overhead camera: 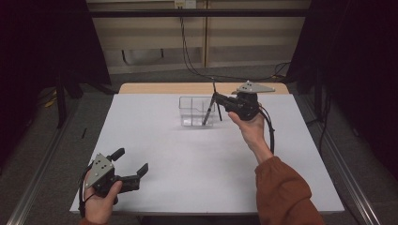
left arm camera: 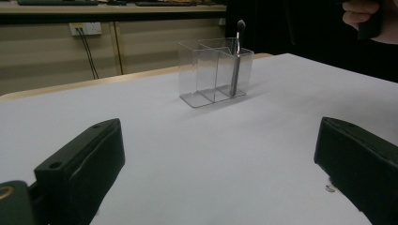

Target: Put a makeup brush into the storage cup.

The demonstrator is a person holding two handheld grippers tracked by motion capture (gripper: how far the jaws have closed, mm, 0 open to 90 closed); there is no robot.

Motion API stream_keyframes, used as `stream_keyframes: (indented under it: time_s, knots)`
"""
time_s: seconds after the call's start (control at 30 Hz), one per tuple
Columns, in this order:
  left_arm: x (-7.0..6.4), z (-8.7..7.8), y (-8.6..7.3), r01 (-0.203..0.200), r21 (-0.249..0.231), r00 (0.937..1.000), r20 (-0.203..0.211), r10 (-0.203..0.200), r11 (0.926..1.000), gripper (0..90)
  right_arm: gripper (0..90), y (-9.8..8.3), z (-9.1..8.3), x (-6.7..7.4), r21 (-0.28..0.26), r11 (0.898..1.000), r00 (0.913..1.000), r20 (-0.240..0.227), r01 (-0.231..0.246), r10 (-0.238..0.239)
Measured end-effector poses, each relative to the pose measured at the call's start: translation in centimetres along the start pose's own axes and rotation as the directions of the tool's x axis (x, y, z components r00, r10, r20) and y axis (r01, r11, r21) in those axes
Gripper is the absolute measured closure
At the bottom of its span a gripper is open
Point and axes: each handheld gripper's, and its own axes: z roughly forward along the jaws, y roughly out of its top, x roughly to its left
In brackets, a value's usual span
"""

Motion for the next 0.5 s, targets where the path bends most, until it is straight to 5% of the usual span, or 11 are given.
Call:
stream_keyframes:
  time_s: [0.5]
  knots:
    - [0.1,-0.2,0.0,0.004,-0.008,1.0000,-0.004,-0.004,1.0000,2.2,86.2,1.1,3.0,-1.3,0.018,1.000,0.9992,0.041,-0.001,0.000]
